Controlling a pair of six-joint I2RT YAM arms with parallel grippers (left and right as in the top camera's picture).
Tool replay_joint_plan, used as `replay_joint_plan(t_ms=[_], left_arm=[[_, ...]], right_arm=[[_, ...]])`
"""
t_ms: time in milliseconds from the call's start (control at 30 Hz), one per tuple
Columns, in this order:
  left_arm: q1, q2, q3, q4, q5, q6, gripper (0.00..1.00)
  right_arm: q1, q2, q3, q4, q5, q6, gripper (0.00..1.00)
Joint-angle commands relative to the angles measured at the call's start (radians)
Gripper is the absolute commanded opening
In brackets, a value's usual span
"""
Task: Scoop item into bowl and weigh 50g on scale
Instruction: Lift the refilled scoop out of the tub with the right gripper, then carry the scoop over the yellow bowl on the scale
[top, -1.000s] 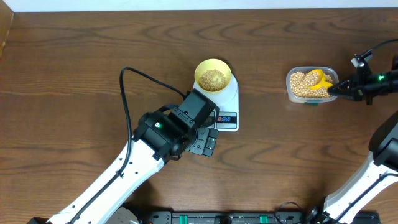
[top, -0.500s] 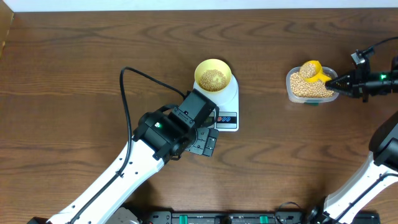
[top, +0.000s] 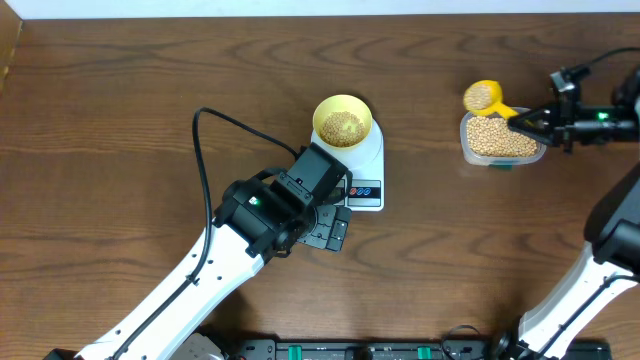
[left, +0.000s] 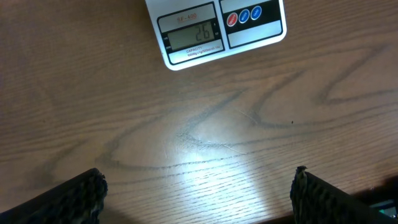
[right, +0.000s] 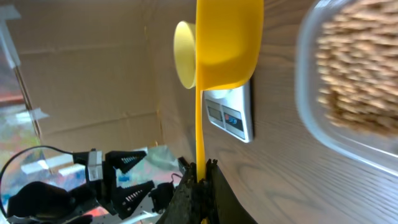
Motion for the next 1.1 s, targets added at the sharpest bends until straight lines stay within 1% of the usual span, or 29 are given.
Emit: replay_joint_plan(t_ms=[0, 500, 867, 1000, 1067], left_arm=[[0.003, 0.006, 0.013, -0.003, -0.012, 0.009, 0.97], [0.003, 0.006, 0.013, -0.003, -0.012, 0.009, 0.97], [0.003, 0.006, 0.013, -0.003, -0.013, 0.009, 0.97], [0.003, 0.006, 0.013, -0.003, -0.013, 0.009, 0.97], [0.003, 0.006, 0.013, -0.003, -0.013, 0.009, 0.97]], right_arm=[[0.061, 0.011, -0.005, 0.000, -0.073, -0.027, 0.01], [0.319, 0.011, -0.003, 0.019, -0.145, -0.051, 0.01], [0.435, 0.011, 0.014, 0.050, -0.150, -0.050, 0.01], [0.464, 0.011, 0.051, 0.085, -0.131, -0.009, 0.01], [0.480, 0.011, 0.085, 0.116, -0.081, 0.049, 0.01]])
